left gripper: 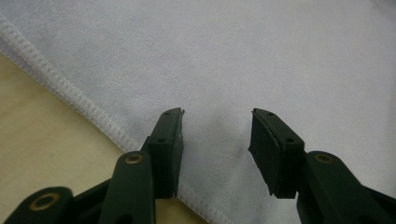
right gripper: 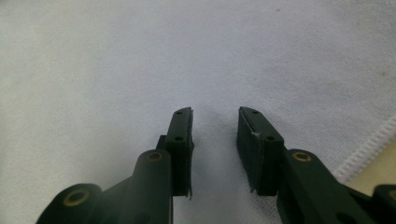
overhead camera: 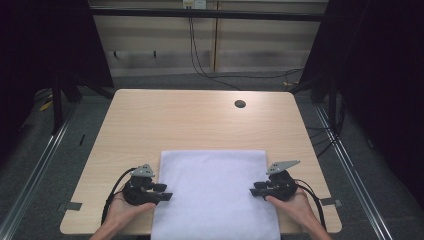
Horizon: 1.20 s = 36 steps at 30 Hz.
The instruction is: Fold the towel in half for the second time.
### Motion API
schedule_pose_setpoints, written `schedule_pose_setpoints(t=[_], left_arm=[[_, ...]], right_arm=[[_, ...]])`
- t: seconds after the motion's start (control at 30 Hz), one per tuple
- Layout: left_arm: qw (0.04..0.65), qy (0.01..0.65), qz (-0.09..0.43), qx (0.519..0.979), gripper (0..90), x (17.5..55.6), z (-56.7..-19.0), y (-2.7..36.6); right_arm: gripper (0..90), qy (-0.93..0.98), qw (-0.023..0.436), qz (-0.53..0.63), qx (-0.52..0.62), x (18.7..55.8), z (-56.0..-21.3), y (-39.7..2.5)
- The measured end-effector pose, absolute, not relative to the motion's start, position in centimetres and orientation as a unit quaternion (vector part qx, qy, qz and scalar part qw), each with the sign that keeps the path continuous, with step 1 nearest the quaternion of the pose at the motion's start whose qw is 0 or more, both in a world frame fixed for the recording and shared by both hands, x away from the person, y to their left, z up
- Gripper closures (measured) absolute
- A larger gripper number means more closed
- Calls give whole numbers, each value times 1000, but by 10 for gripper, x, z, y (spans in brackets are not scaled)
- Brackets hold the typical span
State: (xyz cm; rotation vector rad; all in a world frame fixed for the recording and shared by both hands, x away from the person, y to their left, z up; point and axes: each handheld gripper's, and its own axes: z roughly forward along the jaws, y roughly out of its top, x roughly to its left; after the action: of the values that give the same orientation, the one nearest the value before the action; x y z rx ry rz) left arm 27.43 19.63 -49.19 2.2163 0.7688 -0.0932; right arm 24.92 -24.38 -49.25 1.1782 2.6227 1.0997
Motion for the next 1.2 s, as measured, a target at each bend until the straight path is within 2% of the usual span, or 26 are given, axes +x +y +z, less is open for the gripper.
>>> schedule_pose_setpoints(t=[0.07,0.17,0.27,0.3,0.37,0.47,0.57,0.7,0.77,0.9,0.97,1.13,1.2], left_arm=[[394,306,-52,865,508,273,-492,197],[410,309,-55,856,548,278,-488,194],[430,300,-26,851,647,290,-478,194],[435,300,-13,849,667,304,-474,195],[428,300,-4,852,666,312,-473,195],[434,327,7,839,622,342,-476,197],[436,352,26,828,618,367,-484,204],[447,360,35,818,618,379,-480,210],[445,367,37,816,599,388,-481,212],[434,375,43,818,525,397,-491,214],[430,380,45,818,435,397,-493,214],[437,379,29,815,423,401,-496,217],[436,373,26,819,423,403,-495,217]], right_arm=[[644,853,22,357,381,243,-492,-244],[608,848,13,365,383,243,-488,-245],[599,829,37,396,394,255,-476,-255],[599,818,58,407,404,269,-468,-264],[598,813,65,409,409,278,-465,-269],[597,800,82,414,426,306,-462,-280],[591,803,95,406,425,331,-468,-277],[590,802,95,395,437,348,-477,-282],[601,805,93,385,441,353,-485,-285],[554,805,83,383,446,355,-494,-289],[547,804,80,386,446,356,-495,-290],[553,810,70,378,443,356,-502,-287],[582,812,66,378,439,356,-502,-286]])
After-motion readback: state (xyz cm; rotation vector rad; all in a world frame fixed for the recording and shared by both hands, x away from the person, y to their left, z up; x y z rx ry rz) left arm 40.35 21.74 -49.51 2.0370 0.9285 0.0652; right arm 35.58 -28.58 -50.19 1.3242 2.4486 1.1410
